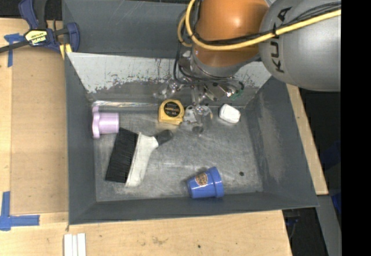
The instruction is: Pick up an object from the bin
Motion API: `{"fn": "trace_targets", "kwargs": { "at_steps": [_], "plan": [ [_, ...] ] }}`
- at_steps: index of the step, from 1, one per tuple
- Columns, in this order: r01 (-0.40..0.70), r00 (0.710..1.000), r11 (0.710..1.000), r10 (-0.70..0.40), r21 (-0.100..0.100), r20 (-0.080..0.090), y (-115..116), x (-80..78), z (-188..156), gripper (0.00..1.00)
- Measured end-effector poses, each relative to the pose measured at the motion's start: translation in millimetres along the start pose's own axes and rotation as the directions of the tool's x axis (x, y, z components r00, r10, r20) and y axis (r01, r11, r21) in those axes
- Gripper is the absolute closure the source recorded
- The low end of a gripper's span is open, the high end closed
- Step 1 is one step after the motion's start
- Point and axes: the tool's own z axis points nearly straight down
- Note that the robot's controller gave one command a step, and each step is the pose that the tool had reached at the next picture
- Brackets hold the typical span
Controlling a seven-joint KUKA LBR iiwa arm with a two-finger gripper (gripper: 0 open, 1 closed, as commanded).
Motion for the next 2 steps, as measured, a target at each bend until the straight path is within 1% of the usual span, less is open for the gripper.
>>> {"fn": "trace_targets", "kwargs": {
  "at_steps": [1,2],
  "plan": [
    [0.084,0.996,0.996,-0.084,0.003,0.002,3,-2.5,40,0.0],
    [0.282,0.959,0.959,-0.282,-0.002,-0.004,15,-3.6,71,0.0]
  ]
}}
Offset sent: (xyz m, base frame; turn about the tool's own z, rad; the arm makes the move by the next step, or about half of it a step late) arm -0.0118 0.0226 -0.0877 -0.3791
